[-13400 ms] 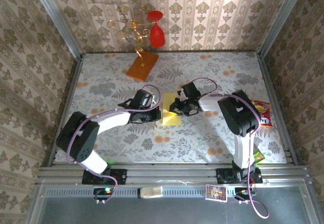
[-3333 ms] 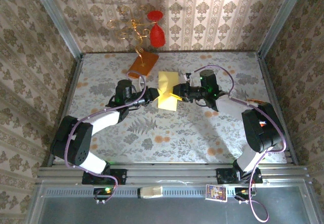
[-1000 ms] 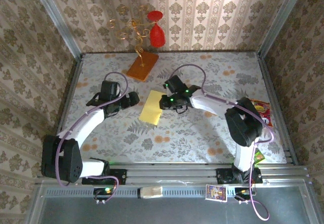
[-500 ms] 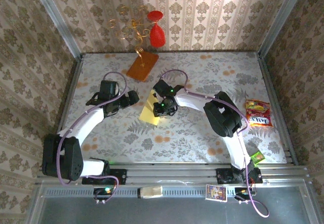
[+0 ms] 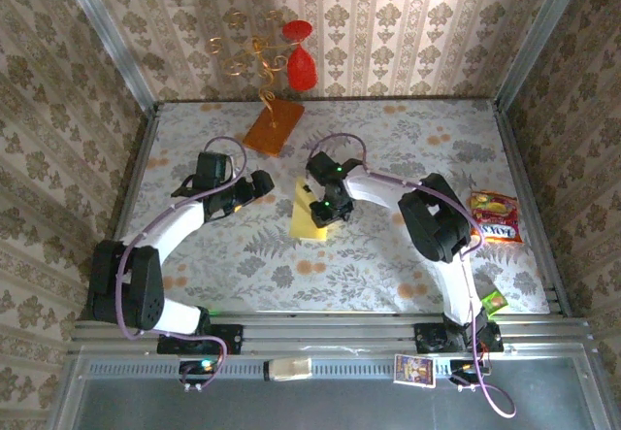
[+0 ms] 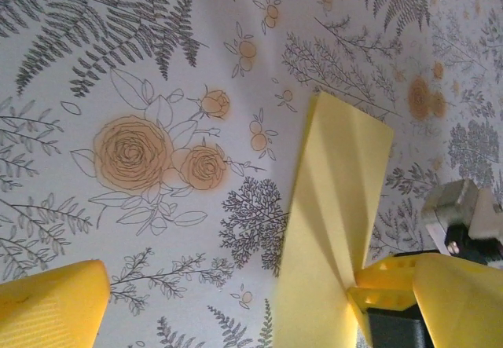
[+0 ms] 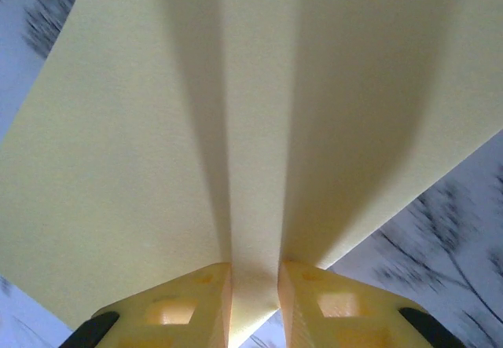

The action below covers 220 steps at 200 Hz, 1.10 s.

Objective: Fold a paper plane with a square sheet of paper (pick it up from the middle)

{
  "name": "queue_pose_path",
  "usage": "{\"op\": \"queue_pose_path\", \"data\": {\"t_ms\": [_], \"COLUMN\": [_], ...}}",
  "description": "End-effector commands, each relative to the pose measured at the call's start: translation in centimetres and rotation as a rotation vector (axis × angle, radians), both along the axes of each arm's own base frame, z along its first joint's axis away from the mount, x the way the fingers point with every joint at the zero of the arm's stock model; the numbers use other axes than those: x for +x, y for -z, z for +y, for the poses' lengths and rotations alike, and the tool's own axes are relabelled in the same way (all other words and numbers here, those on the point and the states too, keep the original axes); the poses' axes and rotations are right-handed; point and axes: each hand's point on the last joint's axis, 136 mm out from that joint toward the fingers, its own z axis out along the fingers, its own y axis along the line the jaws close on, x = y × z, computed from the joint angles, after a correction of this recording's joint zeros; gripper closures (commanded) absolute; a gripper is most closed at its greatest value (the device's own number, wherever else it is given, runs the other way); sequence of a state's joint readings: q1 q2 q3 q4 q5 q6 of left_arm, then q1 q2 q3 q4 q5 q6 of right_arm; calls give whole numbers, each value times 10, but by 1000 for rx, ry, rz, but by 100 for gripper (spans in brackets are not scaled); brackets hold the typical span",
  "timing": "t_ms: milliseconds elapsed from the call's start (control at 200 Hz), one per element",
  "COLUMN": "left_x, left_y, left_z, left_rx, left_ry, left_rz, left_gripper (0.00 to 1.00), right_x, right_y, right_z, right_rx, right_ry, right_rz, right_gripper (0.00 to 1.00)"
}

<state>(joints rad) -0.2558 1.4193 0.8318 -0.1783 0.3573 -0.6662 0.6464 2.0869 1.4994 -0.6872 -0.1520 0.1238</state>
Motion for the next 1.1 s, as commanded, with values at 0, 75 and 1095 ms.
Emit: {"op": "queue_pose_path", "data": {"t_ms": [0,75,1095], "left_x": [5,3,-47], "left_y": [-10,-7,48], "left_z": [-17,-27,-117], "left_rx": [-55,-54,-197], "left_ry": [33,61,256], "left_rz": [-11,-1,204], "left_gripper": [0,0,28], "right_x": [-18,-10,33], "right_y": [-7,-27,2], "right_z": [-31,-25,-24], "right_rx": [-92,-19,397], "right_ry": [-82,-8,620], "right_rz": [7,-39,168], "right_gripper": [72,68,80]}}
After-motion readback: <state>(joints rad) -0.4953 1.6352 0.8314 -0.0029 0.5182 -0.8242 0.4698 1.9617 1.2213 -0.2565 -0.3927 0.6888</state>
